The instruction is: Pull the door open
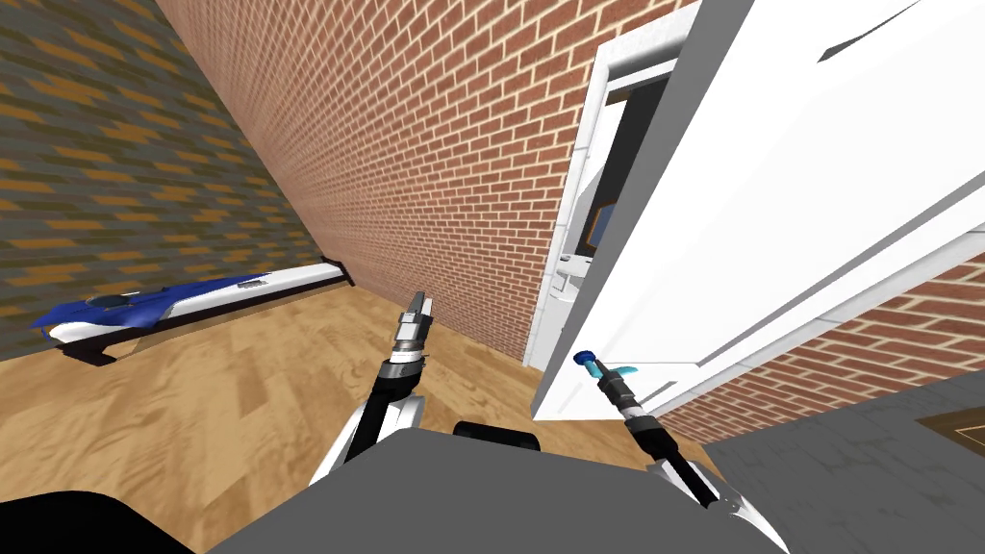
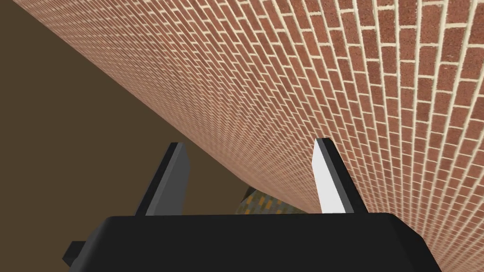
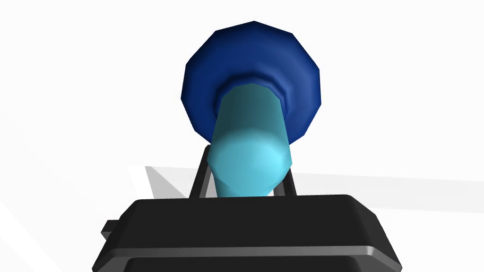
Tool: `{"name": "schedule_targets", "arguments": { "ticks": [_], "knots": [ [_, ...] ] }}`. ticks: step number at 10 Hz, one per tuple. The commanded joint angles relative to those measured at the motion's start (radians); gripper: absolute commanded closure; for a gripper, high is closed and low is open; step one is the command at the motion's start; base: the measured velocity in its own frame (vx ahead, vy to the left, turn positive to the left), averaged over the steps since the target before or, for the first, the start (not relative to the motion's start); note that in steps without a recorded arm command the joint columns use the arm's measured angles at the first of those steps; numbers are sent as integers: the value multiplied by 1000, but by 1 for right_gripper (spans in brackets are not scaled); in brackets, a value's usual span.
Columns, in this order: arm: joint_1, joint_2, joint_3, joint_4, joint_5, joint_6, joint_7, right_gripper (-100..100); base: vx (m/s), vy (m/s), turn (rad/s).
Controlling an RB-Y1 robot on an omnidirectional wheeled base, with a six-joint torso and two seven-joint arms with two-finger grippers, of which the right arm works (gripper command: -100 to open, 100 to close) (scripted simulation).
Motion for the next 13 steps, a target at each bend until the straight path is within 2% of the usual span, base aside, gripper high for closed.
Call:
{"name": "schedule_targets", "arguments": {
  "ticks": [1,2,9,11,12,13],
  "knots": [
    [0,0,0,0,0,0,0,100,-70,-27,18],
    [7,-7,12,9,-3,-22,-8,100,-159,-66,170],
    [32,-42,58,43,-20,-110,-34,100,-206,-106,176],
    [38,-51,69,51,-24,-131,-41,100,-214,-91,149],
    [36,-46,66,43,-23,-118,-37,100,-93,-41,33],
    [43,-50,75,54,-28,-138,-42,100,-150,-89,199]
  ]
}}
